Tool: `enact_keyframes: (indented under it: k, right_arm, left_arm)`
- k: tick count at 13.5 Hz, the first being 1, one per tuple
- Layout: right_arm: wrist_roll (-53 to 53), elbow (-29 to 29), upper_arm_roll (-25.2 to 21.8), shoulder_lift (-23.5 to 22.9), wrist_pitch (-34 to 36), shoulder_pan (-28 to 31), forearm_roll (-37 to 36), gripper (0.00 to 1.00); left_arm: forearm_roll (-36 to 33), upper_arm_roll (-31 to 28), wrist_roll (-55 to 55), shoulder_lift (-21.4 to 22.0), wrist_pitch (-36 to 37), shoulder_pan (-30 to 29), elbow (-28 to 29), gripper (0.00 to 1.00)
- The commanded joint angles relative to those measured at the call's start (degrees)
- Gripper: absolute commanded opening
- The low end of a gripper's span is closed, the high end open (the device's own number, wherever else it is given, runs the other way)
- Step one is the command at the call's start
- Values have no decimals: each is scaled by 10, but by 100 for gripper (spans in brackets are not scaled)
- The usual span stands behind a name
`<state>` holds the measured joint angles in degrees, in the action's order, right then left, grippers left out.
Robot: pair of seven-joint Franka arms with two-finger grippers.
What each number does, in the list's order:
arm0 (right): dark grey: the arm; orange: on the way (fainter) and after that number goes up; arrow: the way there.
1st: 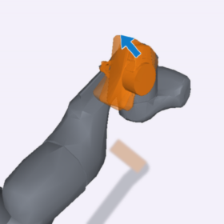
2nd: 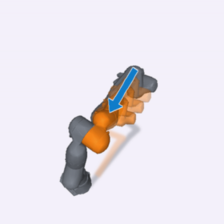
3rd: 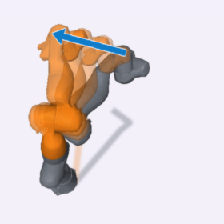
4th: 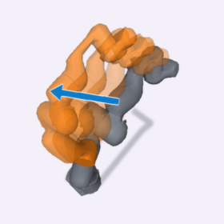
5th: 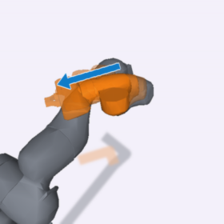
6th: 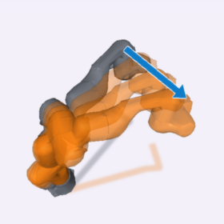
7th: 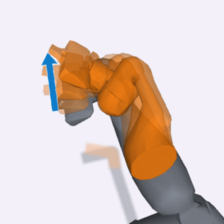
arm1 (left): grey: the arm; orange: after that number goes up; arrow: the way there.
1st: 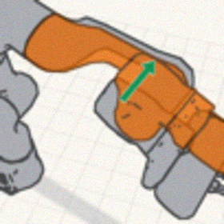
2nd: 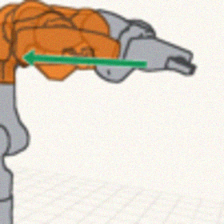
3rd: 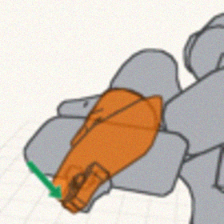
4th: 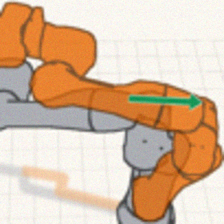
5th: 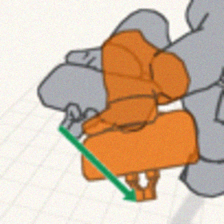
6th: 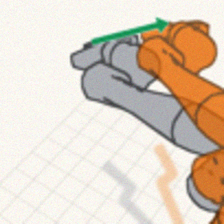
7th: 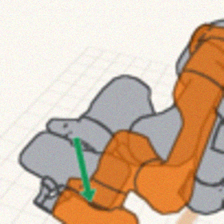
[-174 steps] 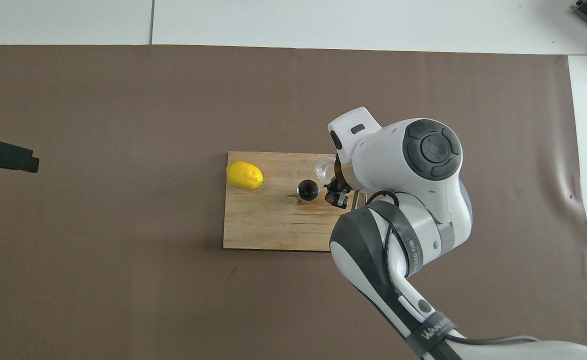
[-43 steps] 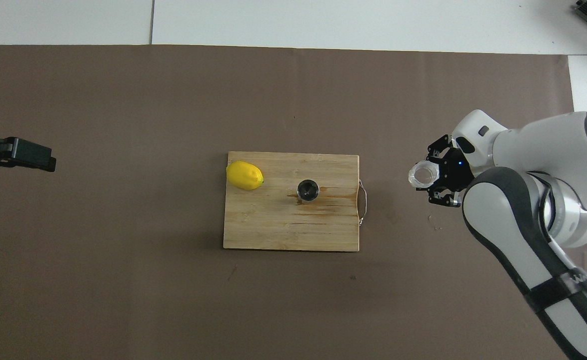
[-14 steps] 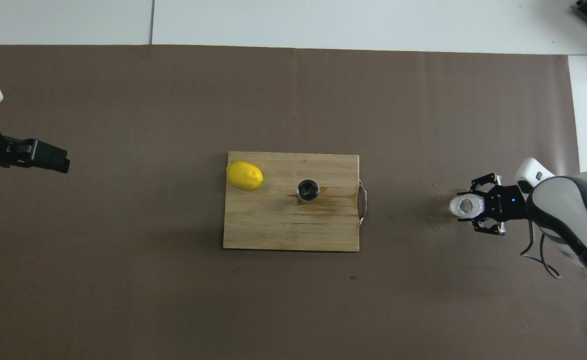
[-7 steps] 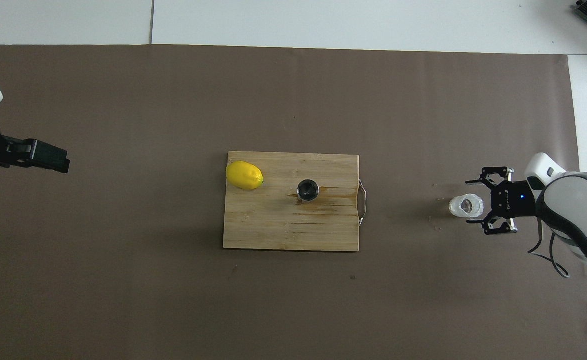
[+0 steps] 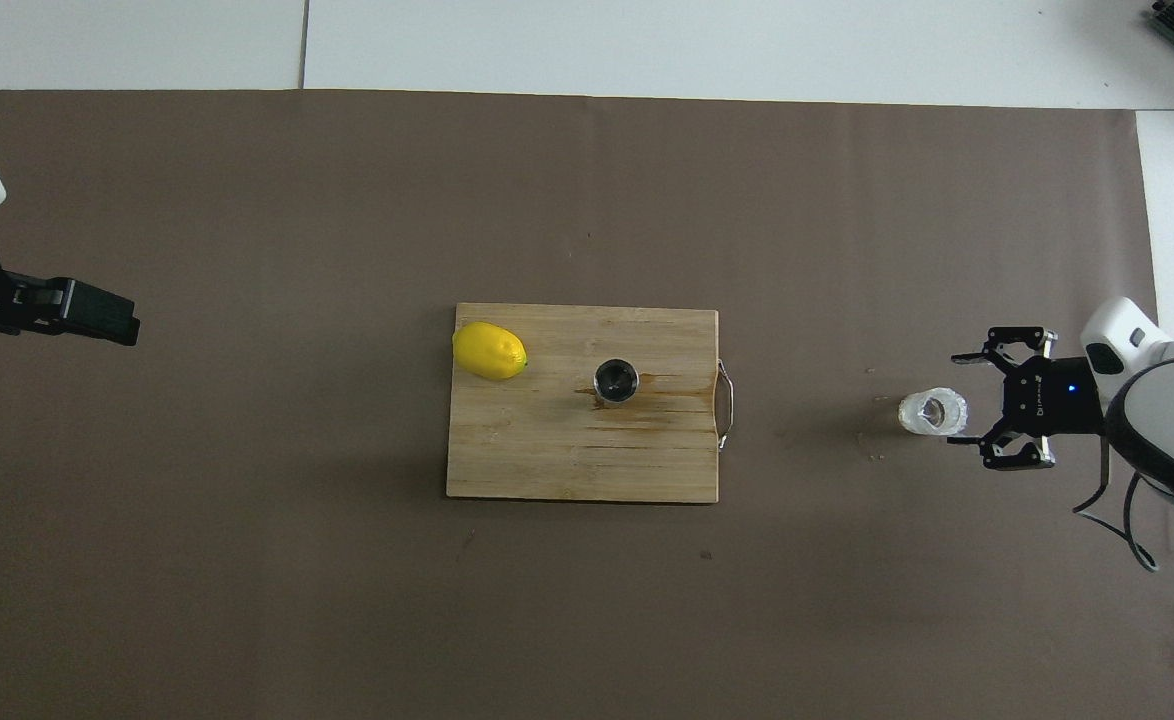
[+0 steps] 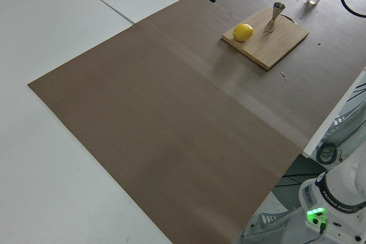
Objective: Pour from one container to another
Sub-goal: 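Set the white cup on the table and open the right gripper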
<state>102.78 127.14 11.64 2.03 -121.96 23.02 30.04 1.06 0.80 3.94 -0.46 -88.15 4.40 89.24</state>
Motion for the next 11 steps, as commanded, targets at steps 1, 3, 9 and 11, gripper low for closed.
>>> enact_keyframes:
  k: [1,3,9,11]
  right_arm:
    - [-119,-33,7,15,12,-26,-62,100]
    - [-225,-56,8,17,20,-53,-84,100]
    - [-717,-182,10,-1,99,-144,-256,100]
    - [-837,-240,9,-22,138,-165,-277,100]
  left_arm:
    - [-9,-4,24,5,-5,3,2,100]
    - [-11,-7,41,6,-6,-1,1,100]
    - [-40,-6,61,13,-4,-1,1,100]
    - [-35,-11,63,13,-5,-1,0,100]
